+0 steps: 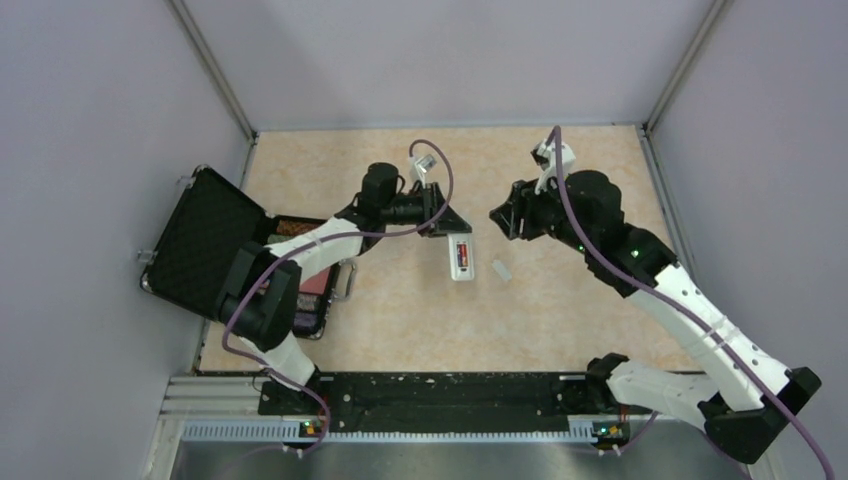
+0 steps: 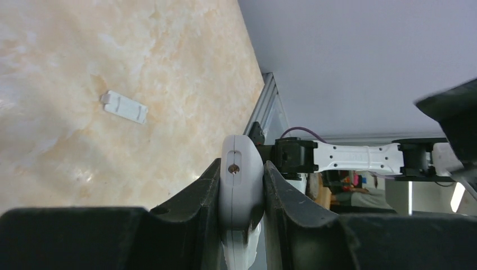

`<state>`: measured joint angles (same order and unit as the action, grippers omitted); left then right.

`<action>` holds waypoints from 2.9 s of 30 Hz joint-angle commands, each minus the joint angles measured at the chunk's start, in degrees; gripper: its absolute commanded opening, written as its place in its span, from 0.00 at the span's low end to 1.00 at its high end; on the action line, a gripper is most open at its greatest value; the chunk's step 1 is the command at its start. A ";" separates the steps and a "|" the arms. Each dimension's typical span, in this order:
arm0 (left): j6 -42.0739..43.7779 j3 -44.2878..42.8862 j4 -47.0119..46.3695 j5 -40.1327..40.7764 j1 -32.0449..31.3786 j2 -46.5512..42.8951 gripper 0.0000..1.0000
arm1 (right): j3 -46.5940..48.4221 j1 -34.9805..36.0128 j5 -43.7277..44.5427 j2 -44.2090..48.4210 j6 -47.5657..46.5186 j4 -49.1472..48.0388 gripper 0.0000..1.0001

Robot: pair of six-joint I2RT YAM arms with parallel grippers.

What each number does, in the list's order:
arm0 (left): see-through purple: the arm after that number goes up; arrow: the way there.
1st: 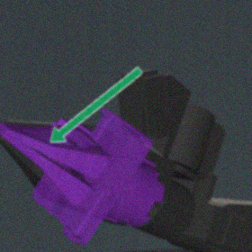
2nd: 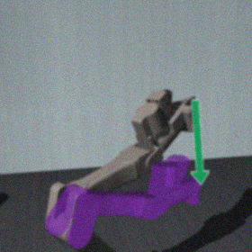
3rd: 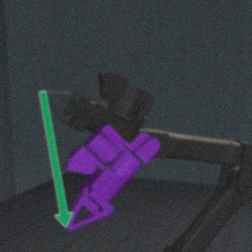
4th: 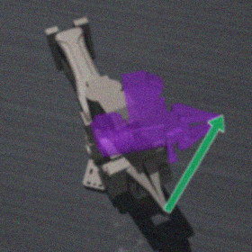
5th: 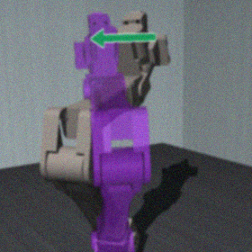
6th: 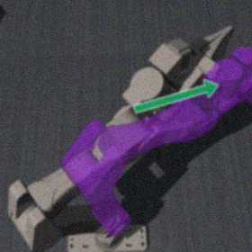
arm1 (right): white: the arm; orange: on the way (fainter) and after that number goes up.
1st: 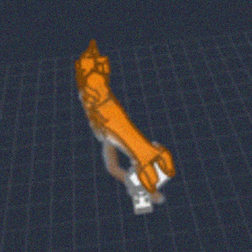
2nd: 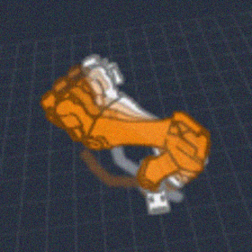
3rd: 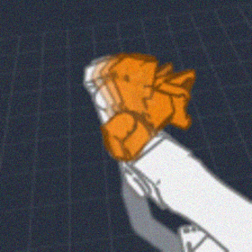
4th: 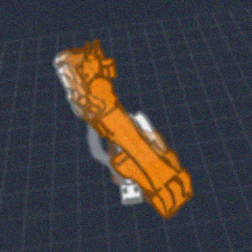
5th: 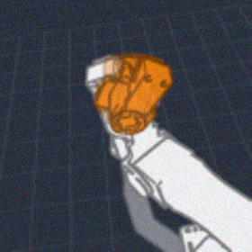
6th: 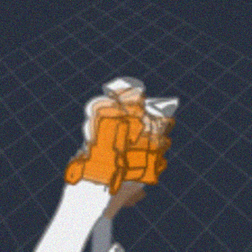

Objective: Load the batteries into the remote control

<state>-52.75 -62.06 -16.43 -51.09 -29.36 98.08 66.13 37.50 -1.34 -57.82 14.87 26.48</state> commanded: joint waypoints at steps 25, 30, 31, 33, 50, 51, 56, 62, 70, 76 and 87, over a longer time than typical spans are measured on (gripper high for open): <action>-0.59 31.04 -4.13 40.48 3.53 -40.49 0.00 | -13.48 -8.04 9.50 -30.57 48.46 -6.41 0.33; -0.07 31.20 -1.54 42.52 3.61 -43.48 0.00 | -12.47 -8.62 8.07 -34.73 53.29 -6.36 0.33; 0.07 31.18 -1.03 42.82 3.54 -43.87 0.00 | -12.47 -8.64 7.89 -35.31 54.12 -6.38 0.33; 0.30 31.32 -0.26 43.17 3.56 -44.73 0.00 | -12.43 -8.63 7.74 -36.51 55.48 -6.41 0.32; 2.16 32.62 0.34 46.06 3.73 -46.77 0.00 | -12.83 -8.63 8.42 -36.87 61.31 -6.18 0.22; 2.21 32.62 0.29 45.96 3.78 -46.71 0.00 | -12.58 -8.64 8.46 -36.37 61.45 -6.09 0.22; 2.70 32.53 0.64 45.82 4.38 -46.72 0.00 | -11.20 -8.81 8.22 -34.41 61.94 -4.64 0.22; 2.86 32.50 0.69 45.25 5.09 -46.58 0.00 | -8.68 -8.90 7.96 -35.87 62.54 -2.72 0.22; 3.37 32.06 0.60 44.77 6.39 -45.84 0.00 | -7.73 -9.44 7.83 -39.41 63.58 -2.16 0.21; 3.70 31.85 0.61 44.43 7.37 -45.17 0.00 | -7.26 -9.78 8.39 -40.69 63.88 -1.64 0.20; 3.62 31.57 -0.09 43.31 8.85 -43.86 0.00 | -4.50 -10.44 8.00 -44.74 63.92 1.29 0.13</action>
<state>-49.58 -29.32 -12.82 -6.83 -21.19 54.28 59.70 27.83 6.00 -100.60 78.26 25.23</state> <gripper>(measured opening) 0.318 0.134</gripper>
